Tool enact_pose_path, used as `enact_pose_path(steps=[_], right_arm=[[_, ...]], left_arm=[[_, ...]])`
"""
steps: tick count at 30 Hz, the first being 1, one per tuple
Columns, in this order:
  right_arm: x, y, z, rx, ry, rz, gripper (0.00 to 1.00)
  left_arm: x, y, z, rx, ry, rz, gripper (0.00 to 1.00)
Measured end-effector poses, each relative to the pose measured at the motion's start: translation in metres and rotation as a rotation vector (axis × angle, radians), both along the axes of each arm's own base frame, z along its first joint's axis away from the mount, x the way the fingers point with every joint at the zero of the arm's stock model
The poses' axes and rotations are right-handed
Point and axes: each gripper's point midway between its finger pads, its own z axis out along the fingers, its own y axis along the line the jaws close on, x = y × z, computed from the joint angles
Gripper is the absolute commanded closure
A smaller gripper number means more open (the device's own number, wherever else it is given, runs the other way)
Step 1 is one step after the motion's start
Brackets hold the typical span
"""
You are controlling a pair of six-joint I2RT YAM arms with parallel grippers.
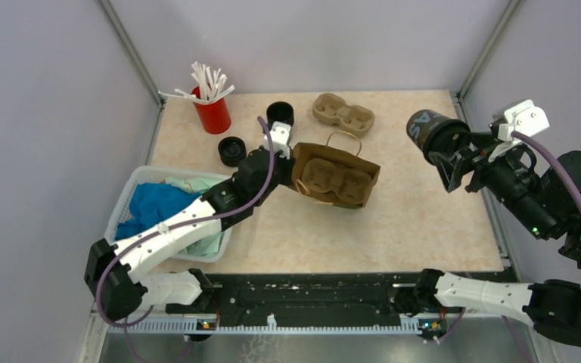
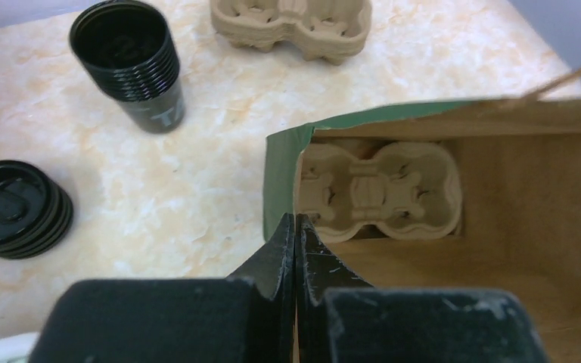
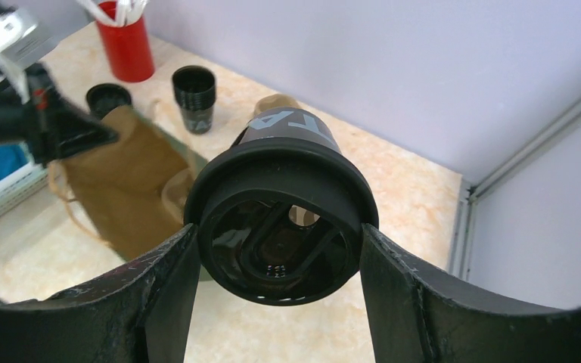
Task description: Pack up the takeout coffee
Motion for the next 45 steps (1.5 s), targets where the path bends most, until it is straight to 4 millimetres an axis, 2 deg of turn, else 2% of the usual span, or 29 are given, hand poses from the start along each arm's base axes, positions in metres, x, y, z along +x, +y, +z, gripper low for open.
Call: enact_pose_path(steps=[5, 9, 16, 23, 27, 32, 37, 41, 45], right_arm=[[0.009, -0.007, 0.007, 0.01, -0.051, -0.067, 0.58], [0.014, -0.005, 0.005, 0.007, -0.057, -0.094, 0.58], [0.023, 0.009, -0.015, -0.039, -0.033, -0.096, 0.59], [0.025, 0.029, -0.021, -0.059, -0.007, -0.031, 0.6], [0.016, 0.048, -0.026, -0.06, 0.041, 0.081, 0.61], [-0.011, 0.074, -0.033, -0.046, 0.119, 0.29, 0.63], [-0.03, 0.109, -0.055, -0.087, 0.239, 0.475, 0.65], [-0.031, 0.138, -0.083, -0.16, 0.334, 0.558, 0.65], [-0.021, 0.162, -0.104, -0.243, 0.385, 0.596, 0.65]], left_arm=[[-0.006, 0.023, -0.022, 0.036, -0.072, 0.025, 1.0], [-0.008, 0.031, -0.013, 0.025, -0.134, 0.032, 1.0], [-0.006, 0.038, 0.0, 0.037, -0.242, 0.036, 1.0], [-0.003, 0.04, 0.008, 0.071, -0.251, 0.049, 1.0], [-0.004, 0.046, 0.008, 0.08, -0.21, 0.08, 1.0], [-0.012, 0.057, 0.003, 0.069, -0.131, 0.115, 1.0], [-0.02, 0.063, -0.006, 0.047, -0.04, 0.142, 1.0], [-0.027, 0.066, -0.013, 0.038, 0.011, 0.153, 1.0], [-0.032, 0.07, -0.013, 0.019, 0.033, 0.164, 1.0]])
